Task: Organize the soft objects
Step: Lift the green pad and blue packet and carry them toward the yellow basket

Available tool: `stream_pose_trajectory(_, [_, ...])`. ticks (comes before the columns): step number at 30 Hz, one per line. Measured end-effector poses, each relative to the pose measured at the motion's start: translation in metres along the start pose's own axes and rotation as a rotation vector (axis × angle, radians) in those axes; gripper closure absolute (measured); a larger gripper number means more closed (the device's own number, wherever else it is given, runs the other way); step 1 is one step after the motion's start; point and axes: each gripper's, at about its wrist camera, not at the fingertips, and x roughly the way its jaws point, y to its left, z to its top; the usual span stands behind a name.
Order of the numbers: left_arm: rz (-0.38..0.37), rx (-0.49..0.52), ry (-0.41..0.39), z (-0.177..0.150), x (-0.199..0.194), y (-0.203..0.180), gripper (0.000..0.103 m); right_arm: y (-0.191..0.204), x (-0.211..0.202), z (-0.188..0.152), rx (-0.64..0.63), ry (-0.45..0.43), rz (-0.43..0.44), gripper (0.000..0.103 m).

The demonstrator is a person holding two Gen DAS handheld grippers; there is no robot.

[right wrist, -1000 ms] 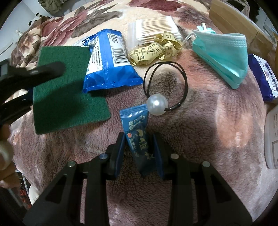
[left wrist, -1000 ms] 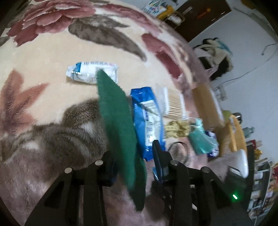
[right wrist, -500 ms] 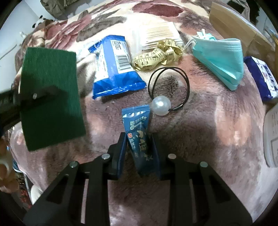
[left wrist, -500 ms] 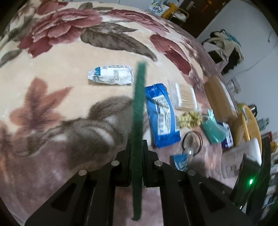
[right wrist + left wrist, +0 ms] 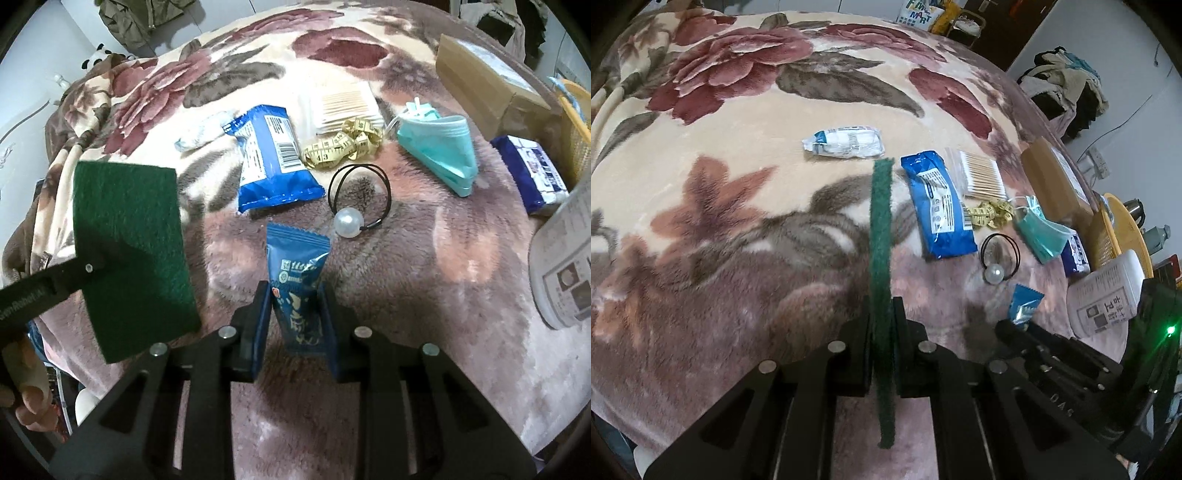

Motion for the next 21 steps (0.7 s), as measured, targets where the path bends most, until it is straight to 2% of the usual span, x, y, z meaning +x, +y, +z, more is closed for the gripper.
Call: stream_pose_trajectory(21, [0.000,0.011,-0.059,-0.023,-0.043,-0.011,0.097,-0.003,-0.048,-0.008,0.015,-0.083,-0.016,0.077])
